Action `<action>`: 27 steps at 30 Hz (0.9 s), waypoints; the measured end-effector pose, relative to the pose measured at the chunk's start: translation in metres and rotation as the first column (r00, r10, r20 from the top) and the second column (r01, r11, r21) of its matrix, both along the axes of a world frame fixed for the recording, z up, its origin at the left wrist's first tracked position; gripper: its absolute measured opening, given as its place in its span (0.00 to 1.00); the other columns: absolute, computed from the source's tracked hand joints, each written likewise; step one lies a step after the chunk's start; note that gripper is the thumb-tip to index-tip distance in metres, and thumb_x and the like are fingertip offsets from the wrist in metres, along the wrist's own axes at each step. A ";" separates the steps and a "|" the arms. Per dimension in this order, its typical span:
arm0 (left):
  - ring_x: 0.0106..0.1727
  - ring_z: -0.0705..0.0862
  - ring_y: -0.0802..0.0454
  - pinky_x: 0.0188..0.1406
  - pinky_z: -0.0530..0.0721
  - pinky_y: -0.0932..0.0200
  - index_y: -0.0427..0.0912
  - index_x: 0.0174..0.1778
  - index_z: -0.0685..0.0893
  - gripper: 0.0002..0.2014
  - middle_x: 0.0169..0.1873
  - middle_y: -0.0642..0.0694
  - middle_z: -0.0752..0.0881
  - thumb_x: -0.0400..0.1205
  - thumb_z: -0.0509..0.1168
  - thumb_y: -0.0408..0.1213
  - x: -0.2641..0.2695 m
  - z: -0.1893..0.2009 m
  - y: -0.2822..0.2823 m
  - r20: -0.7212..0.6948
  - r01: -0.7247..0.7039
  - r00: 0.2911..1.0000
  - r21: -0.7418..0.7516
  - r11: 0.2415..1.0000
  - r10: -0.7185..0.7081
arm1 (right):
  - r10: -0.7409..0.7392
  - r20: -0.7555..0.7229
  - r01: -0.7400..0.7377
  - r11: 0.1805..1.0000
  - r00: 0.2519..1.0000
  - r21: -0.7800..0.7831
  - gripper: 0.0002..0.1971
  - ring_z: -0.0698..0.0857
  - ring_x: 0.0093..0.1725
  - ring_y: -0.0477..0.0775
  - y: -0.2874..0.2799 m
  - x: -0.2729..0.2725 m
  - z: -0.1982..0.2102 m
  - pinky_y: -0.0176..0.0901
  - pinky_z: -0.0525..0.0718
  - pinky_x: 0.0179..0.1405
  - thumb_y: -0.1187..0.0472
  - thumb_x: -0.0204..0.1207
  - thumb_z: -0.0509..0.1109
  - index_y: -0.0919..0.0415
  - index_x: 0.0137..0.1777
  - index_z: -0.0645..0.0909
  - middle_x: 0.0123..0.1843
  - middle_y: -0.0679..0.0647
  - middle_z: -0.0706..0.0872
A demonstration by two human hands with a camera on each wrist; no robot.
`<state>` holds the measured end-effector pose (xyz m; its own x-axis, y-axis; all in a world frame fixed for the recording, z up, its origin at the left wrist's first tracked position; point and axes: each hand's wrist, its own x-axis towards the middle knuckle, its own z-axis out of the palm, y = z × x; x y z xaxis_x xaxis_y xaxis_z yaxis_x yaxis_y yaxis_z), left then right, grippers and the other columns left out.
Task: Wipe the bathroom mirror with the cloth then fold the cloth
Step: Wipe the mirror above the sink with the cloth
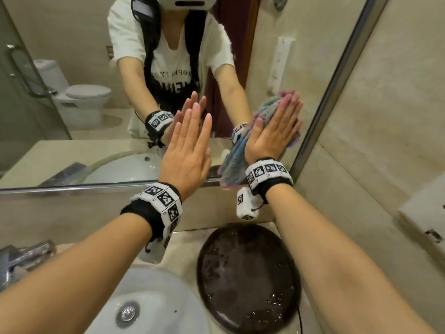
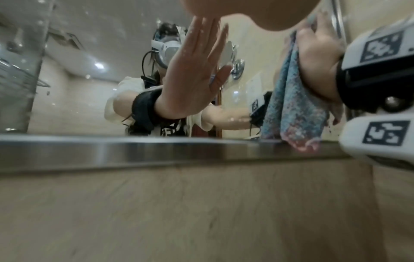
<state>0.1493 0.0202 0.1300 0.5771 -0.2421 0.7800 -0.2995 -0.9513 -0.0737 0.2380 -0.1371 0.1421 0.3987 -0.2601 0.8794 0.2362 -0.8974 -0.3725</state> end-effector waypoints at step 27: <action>0.82 0.51 0.40 0.82 0.43 0.51 0.32 0.80 0.53 0.33 0.80 0.30 0.56 0.81 0.57 0.36 -0.004 -0.016 -0.007 -0.063 -0.053 0.997 -0.052 0.997 0.049 | 0.009 0.069 0.012 0.955 0.998 -0.295 0.33 0.63 0.77 0.74 -0.051 0.014 0.033 0.45 0.32 0.80 0.51 0.80 0.51 0.79 0.76 0.60 0.76 0.77 0.65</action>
<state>0.1454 0.0130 0.1142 0.6349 -0.1697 0.7537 -0.2529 -0.9675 -0.0048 0.2515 -0.1884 0.1746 0.3345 0.0148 0.9423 0.2502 -0.9654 -0.0737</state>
